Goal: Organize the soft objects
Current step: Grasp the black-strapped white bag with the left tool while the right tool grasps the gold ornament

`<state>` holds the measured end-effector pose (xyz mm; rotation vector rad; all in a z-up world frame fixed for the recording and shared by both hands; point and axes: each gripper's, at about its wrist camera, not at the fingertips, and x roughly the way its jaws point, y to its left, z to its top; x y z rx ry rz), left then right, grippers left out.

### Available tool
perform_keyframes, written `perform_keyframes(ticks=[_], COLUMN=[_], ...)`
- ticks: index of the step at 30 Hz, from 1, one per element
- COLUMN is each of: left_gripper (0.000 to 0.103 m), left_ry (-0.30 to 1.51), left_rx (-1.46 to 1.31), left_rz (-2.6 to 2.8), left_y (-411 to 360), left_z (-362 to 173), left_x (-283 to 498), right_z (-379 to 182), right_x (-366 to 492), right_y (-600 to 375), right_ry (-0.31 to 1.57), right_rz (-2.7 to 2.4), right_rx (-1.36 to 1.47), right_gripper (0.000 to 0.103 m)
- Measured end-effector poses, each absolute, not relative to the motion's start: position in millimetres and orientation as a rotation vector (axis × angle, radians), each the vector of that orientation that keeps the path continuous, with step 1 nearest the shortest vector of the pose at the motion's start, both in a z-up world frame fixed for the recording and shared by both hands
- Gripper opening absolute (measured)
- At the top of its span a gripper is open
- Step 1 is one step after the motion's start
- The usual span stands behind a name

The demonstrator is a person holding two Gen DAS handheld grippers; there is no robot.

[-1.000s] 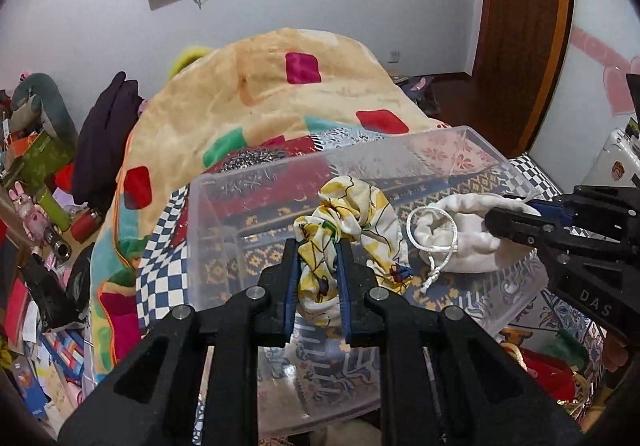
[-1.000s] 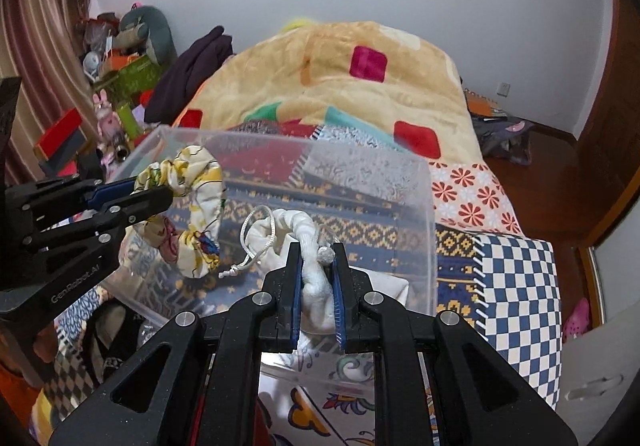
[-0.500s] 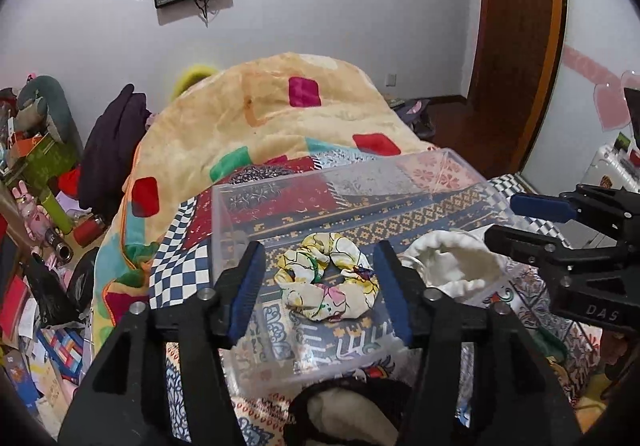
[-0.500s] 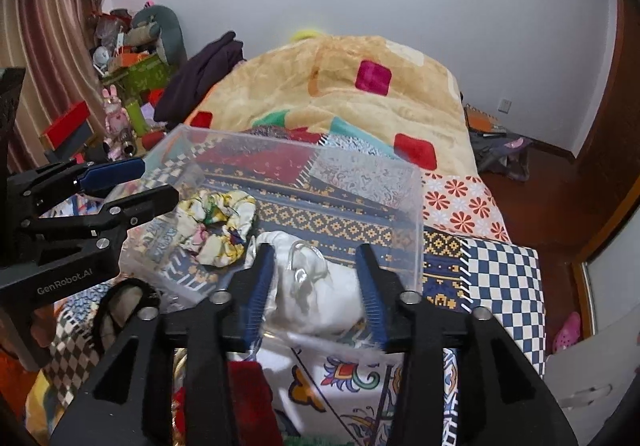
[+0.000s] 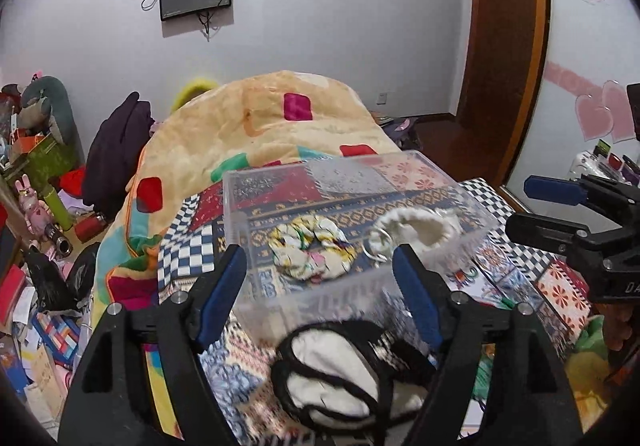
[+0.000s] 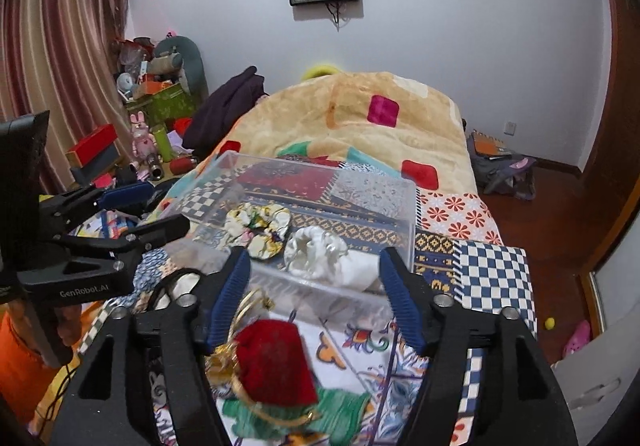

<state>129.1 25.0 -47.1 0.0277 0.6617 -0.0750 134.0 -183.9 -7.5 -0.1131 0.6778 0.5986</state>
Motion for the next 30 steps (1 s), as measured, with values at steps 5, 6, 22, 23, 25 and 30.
perform_keyframes(ticks=[5, 6, 22, 23, 25, 30], left_gripper=[0.078, 0.078, 0.062, 0.058, 0.049, 0.033], left_ry=[0.712, 0.72, 0.805, 0.807, 0.807, 0.816], left_rx=[-0.007, -0.011, -0.126, -0.131, -0.135, -0.131], left_rz=[-0.111, -0.115, -0.168, -0.173, -0.187, -0.217], left_y=[19, 17, 15, 16, 16, 12], left_z=[-64, -67, -107, -109, -111, -116], left_x=[116, 114, 101, 99, 97, 92], right_z=[-19, -22, -65, -66, -67, -66], right_x=[120, 117, 106, 107, 107, 108], right_y=[-184, -184, -174, -174, -174, -177], right_ry=[0.701, 0.71, 0.829, 0.832, 0.842, 0.846], right_rz=[0.629, 0.635, 0.677, 0.68, 0.696, 0.701], right_rx=[-0.13, -0.134, -0.144, -0.136, -0.117, -0.092], right_gripper=[0.07, 0.07, 0.067, 0.065, 0.051, 0.032])
